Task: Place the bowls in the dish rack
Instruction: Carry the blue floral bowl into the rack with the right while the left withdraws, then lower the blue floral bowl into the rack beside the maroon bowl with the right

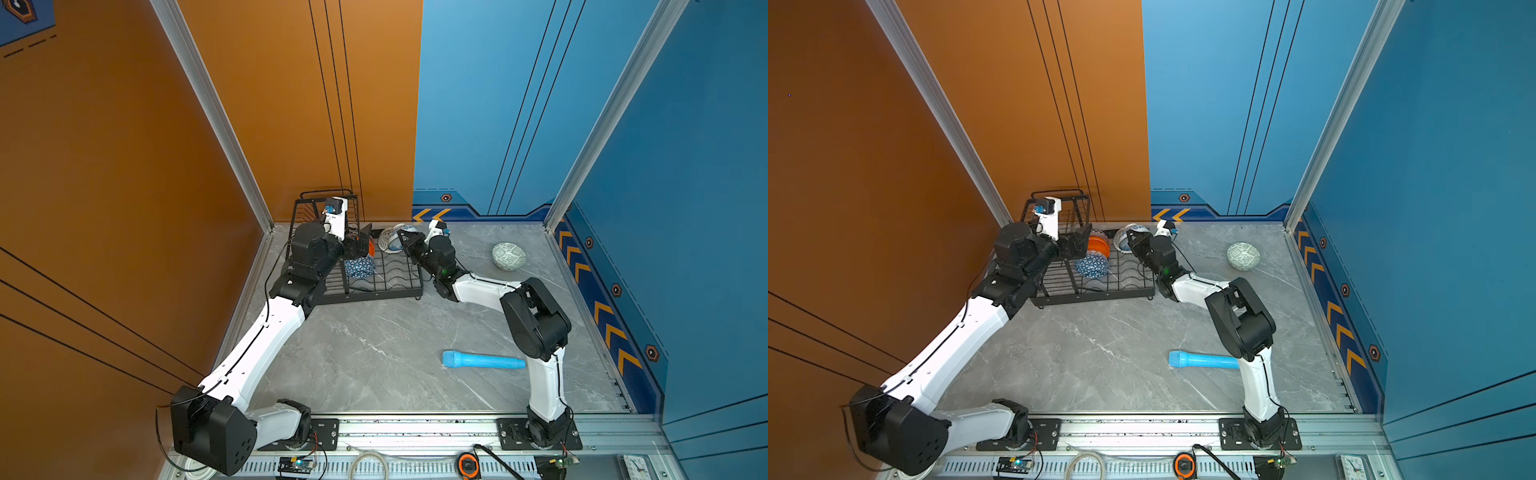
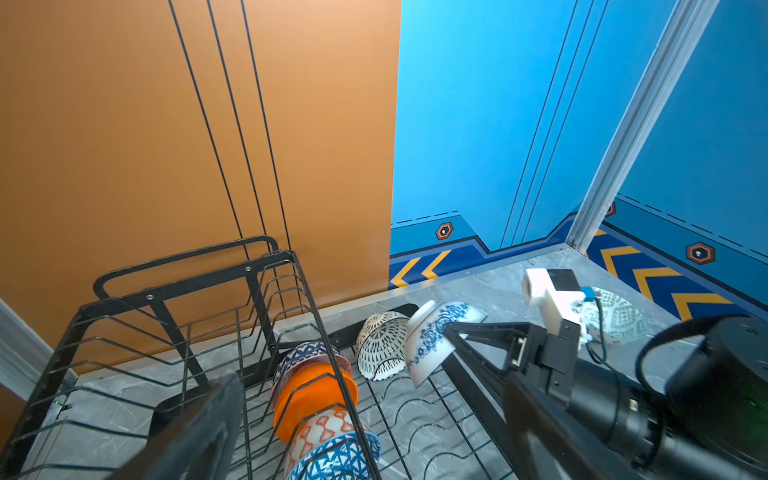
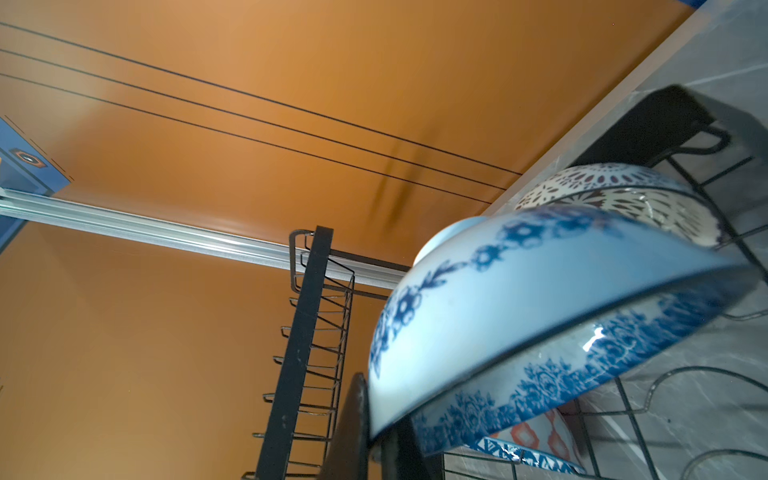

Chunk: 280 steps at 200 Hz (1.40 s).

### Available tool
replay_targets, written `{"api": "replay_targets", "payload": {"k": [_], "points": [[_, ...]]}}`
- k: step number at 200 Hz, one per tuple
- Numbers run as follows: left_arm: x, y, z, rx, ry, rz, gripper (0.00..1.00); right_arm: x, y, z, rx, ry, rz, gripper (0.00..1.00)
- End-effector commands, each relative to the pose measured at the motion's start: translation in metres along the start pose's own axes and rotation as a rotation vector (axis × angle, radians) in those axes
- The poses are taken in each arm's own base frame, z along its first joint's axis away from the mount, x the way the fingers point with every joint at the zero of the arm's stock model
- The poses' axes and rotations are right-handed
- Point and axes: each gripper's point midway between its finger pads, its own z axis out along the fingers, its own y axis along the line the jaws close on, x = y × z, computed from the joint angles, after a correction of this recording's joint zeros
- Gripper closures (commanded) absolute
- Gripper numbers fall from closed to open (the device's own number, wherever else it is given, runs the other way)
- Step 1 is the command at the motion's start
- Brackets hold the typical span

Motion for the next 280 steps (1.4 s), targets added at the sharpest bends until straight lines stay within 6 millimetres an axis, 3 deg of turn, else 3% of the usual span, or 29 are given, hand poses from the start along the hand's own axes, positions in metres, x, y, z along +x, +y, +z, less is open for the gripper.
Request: {"api": "replay_targets", "payload": {"k": [1,8,11,20,78,185,237,280], "points": [[0.002,-0.005,-0.005,0.064,0.005,0.031,0.02,-0.005,0.043,0.007,-0.101,-0.033,-0.055,1.00],[0.000,-0.003,-0.005,0.066,0.001,0.025,0.02,-0.004,0.047,0.008,-0.110,-0.034,-0.051,1.00],[0.000,-0.002,-0.005,0.068,-0.001,0.023,0.02,0.000,0.033,0.013,-0.088,-0.026,-0.049,1.00],[-0.002,0.002,-0.005,0.067,-0.003,0.009,0.02,0.004,0.029,0.017,-0.081,-0.022,-0.046,1.00],[0.007,0.014,-0.004,0.042,0.046,0.043,0.02,0.015,0.018,0.030,-0.052,-0.016,-0.065,1.00],[0.020,0.006,0.001,0.083,0.108,0.099,0.02,0.008,-0.003,0.045,-0.083,-0.069,-0.017,1.00],[0.020,0.005,0.003,0.081,0.109,0.090,0.02,0.000,-0.014,0.040,-0.136,-0.146,-0.017,1.00],[0.023,0.003,0.006,0.092,0.117,0.077,0.02,0.001,-0.032,0.046,-0.113,-0.160,0.010,1.00]]}}
